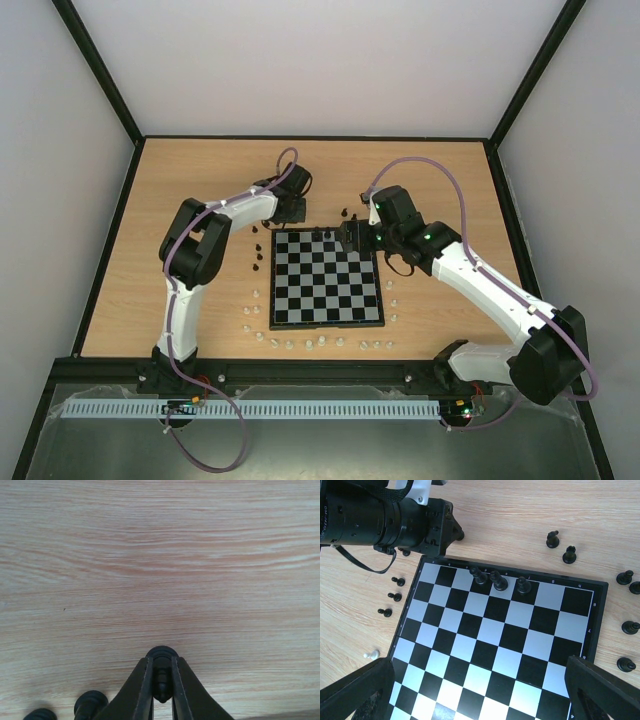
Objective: Set up the chess pieces on the board
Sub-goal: Pick up the chess piece at the center of the board, then place the chess piece on the chessboard.
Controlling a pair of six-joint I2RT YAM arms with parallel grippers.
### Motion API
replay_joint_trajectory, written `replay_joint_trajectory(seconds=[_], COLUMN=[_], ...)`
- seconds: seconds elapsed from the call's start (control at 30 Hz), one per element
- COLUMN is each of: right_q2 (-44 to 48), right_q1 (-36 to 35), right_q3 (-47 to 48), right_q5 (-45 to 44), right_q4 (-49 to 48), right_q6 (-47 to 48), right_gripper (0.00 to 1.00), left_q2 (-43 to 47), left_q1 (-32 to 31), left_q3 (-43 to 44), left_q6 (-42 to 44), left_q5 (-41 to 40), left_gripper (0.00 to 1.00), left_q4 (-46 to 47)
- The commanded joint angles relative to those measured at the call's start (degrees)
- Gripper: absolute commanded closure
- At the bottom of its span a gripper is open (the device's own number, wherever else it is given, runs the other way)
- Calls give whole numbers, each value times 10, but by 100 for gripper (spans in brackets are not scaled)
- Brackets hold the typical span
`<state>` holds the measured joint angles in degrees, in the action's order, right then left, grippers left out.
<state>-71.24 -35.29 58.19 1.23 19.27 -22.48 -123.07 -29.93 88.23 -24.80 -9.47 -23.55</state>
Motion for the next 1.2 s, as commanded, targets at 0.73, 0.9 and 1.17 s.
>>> replay_joint_trajectory(seconds=[0.73, 0.9, 1.17], right_q2=[7, 7, 6], right_q1=[-3, -2, -3], right_q3=[-13, -13, -15], right_q5=[-3, -2, 0], right_q4=[-2, -3, -4], right_q6=[1, 1, 1], right_gripper=[7, 7, 7], left_q2=[117, 119, 115], left_q1=[-78, -89, -95], left_q3=[-82, -109, -120], left_q6=[-19, -28, -31], left_q5=[8, 8, 7], left_gripper=[97, 96, 96], left_q4=[-26, -15, -6])
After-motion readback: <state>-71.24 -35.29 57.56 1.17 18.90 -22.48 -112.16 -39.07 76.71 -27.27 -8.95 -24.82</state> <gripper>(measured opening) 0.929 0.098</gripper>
